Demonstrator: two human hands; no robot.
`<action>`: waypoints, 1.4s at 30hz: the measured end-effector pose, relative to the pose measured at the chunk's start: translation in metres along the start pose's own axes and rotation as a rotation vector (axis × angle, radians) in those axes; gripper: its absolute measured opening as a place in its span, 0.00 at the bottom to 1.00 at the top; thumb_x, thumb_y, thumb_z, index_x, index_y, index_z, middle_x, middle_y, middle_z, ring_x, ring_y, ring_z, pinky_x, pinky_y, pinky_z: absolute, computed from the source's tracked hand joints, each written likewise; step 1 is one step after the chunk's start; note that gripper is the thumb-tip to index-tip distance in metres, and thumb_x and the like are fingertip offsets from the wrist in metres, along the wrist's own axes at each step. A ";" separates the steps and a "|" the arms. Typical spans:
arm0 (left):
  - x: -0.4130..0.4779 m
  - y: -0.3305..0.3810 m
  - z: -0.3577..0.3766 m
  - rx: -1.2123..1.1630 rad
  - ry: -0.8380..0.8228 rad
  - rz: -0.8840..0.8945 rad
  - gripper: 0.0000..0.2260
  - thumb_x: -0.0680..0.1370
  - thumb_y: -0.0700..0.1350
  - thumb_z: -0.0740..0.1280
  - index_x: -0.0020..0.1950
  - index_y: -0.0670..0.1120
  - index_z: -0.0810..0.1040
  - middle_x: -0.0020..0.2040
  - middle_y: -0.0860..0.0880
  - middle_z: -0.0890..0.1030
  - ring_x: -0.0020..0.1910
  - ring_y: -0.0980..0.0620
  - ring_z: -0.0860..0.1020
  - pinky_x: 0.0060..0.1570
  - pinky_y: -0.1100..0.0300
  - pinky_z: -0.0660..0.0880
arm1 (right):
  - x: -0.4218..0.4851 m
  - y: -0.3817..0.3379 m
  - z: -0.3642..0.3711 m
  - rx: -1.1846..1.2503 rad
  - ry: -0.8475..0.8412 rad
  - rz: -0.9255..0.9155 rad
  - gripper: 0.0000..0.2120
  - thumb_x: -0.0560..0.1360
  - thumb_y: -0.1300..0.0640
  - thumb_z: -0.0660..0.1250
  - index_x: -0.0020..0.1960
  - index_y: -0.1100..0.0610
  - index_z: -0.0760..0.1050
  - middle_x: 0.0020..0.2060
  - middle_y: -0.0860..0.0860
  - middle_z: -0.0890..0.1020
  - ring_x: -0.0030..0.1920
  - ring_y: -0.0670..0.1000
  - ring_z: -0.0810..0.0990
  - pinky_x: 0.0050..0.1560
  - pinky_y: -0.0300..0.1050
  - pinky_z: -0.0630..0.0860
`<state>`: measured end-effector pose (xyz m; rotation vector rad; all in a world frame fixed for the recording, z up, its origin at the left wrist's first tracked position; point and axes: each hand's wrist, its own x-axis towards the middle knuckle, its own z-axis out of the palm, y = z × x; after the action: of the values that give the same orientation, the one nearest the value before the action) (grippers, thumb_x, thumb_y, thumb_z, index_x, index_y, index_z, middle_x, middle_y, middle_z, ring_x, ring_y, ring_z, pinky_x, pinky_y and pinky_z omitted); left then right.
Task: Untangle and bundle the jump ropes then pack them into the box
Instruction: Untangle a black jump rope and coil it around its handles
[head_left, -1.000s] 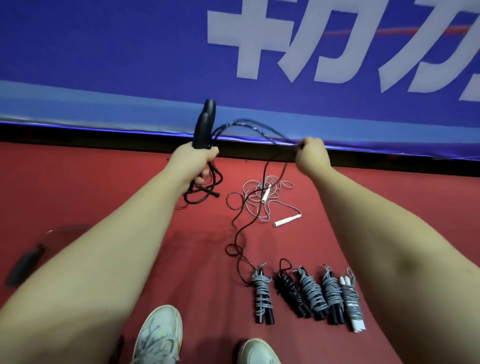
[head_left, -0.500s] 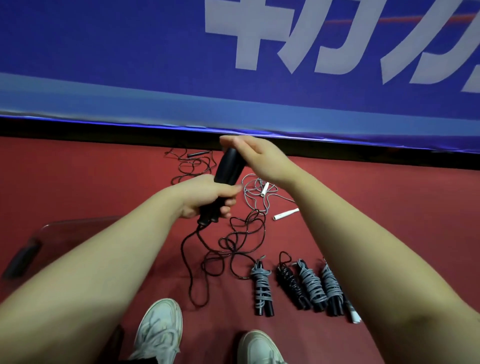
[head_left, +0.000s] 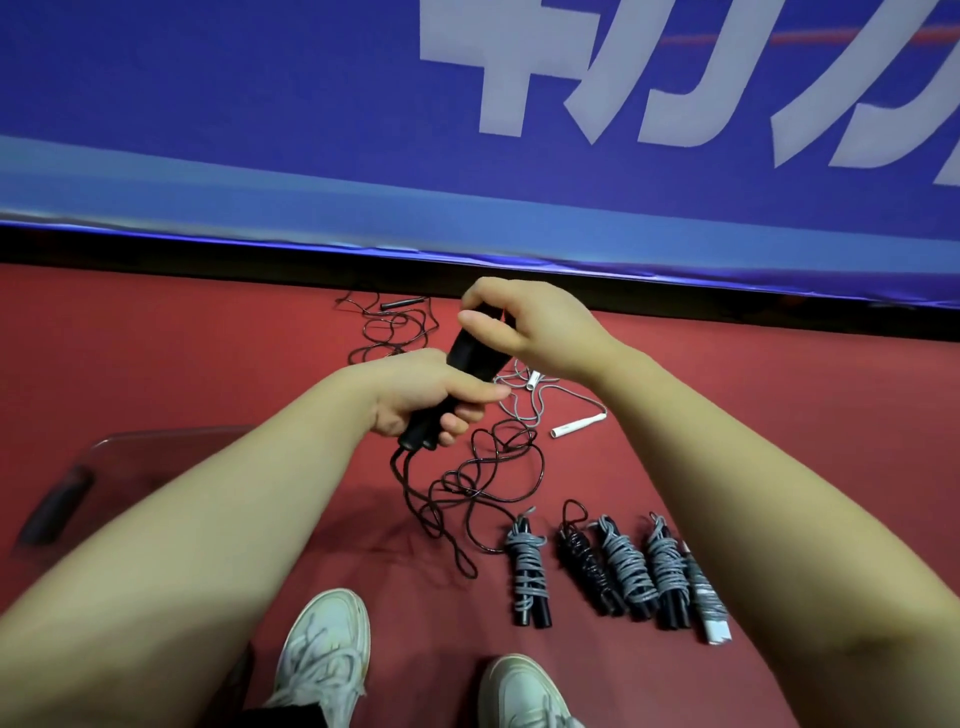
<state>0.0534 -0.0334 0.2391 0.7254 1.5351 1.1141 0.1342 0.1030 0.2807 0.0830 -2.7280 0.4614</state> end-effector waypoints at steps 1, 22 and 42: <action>-0.001 0.000 0.000 -0.005 -0.014 0.028 0.14 0.71 0.47 0.69 0.34 0.46 0.66 0.28 0.50 0.65 0.25 0.55 0.64 0.28 0.63 0.65 | 0.001 0.003 -0.001 0.032 0.020 0.008 0.09 0.78 0.48 0.61 0.50 0.51 0.76 0.38 0.44 0.77 0.39 0.49 0.74 0.40 0.46 0.71; -0.002 0.009 -0.032 -0.737 0.334 0.557 0.10 0.81 0.48 0.60 0.41 0.47 0.70 0.30 0.53 0.69 0.28 0.57 0.70 0.33 0.64 0.73 | -0.020 -0.007 0.107 0.848 -0.623 0.428 0.18 0.78 0.64 0.63 0.67 0.63 0.68 0.51 0.51 0.79 0.49 0.40 0.77 0.53 0.30 0.71; 0.002 -0.028 -0.035 0.073 0.436 0.244 0.11 0.81 0.54 0.58 0.45 0.48 0.65 0.30 0.50 0.66 0.22 0.58 0.61 0.22 0.66 0.59 | 0.005 0.007 0.008 -0.288 -0.183 -0.024 0.21 0.74 0.41 0.65 0.60 0.52 0.72 0.44 0.48 0.79 0.47 0.52 0.77 0.40 0.44 0.67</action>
<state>0.0220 -0.0525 0.2127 0.7673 1.8951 1.4756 0.1263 0.1071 0.2734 0.0854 -2.9379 0.0524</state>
